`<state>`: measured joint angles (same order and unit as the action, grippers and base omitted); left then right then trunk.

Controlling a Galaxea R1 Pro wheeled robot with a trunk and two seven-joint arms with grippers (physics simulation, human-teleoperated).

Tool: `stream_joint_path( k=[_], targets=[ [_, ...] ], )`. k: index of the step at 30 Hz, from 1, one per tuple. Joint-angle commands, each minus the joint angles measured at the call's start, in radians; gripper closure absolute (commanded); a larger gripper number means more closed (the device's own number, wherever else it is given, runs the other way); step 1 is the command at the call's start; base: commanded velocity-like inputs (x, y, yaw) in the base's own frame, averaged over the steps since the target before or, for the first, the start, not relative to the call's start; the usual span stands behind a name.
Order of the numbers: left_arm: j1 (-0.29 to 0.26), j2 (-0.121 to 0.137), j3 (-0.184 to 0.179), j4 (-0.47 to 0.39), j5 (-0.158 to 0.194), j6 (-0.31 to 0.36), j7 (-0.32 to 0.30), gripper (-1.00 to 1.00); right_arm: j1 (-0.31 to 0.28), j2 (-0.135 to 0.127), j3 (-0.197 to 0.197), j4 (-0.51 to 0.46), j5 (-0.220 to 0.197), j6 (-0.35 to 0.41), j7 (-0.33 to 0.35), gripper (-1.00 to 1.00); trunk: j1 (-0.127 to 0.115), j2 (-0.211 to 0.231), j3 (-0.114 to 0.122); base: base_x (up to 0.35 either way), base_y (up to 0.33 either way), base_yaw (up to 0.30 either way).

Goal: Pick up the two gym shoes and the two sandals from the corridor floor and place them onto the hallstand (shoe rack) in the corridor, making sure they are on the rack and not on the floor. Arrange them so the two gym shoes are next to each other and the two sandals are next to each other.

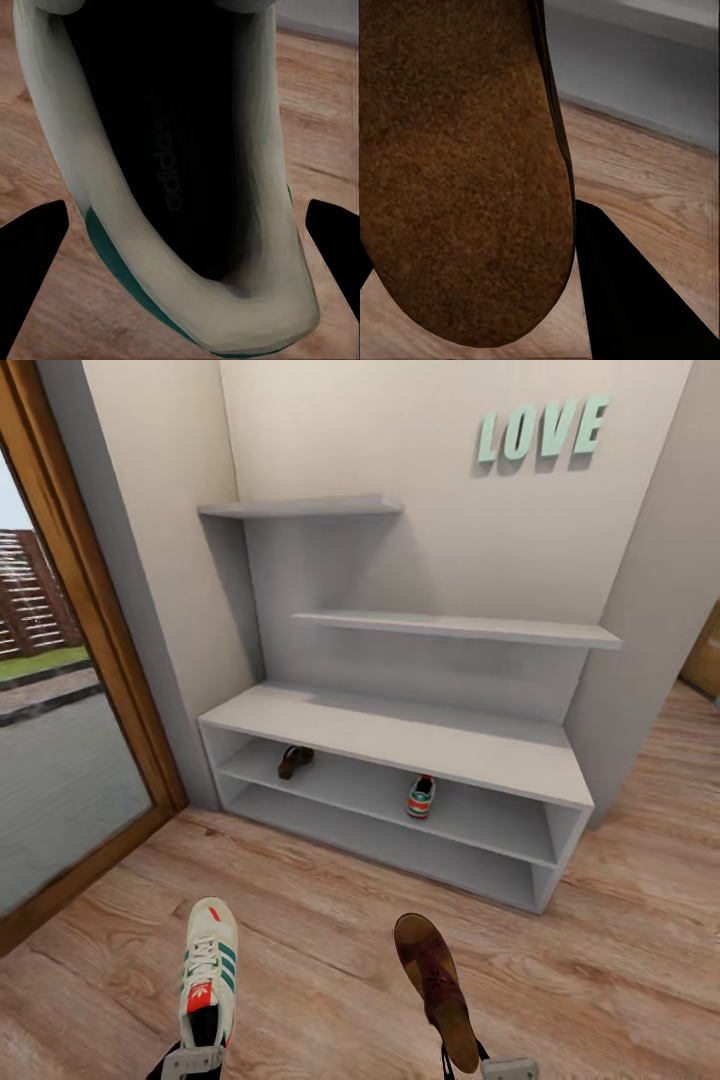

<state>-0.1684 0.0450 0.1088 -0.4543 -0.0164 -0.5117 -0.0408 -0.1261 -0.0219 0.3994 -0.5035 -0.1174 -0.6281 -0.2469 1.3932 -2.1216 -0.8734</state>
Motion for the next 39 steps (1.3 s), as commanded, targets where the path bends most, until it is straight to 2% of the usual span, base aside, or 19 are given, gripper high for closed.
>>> stream_joint_path(
  k=[1, 9, 24, 39],
  targets=[
    [0.000, 0.000, 0.005, 0.000, -0.002, -0.003, -0.004, 1.00, -0.001, -0.001, 0.009, 0.000, -0.013, -0.004, -0.002, 1.00, 0.000, 0.000, -0.001, 0.000, 0.000, -0.266],
    [0.000, 0.000, 0.005, 0.000, -0.001, -0.002, -0.004, 1.00, -0.001, -0.001, 0.009, -0.001, -0.013, -0.004, -0.002, 1.00, 0.000, 0.000, -0.001, 0.049, 0.000, -0.266],
    [0.000, 0.000, 0.005, -0.001, 0.002, -0.002, -0.004, 1.00, -0.001, -0.001, 0.009, 0.000, -0.013, -0.004, -0.002, 1.00, 0.000, 0.000, -0.001, 0.261, 0.000, -0.266],
    [0.000, 0.000, 0.005, -0.001, 0.001, -0.003, -0.004, 1.00, -0.001, -0.001, 0.009, 0.000, -0.013, -0.004, -0.002, 1.00, 0.000, 0.000, -0.001, 0.013, 0.000, -0.266]
  ],
)
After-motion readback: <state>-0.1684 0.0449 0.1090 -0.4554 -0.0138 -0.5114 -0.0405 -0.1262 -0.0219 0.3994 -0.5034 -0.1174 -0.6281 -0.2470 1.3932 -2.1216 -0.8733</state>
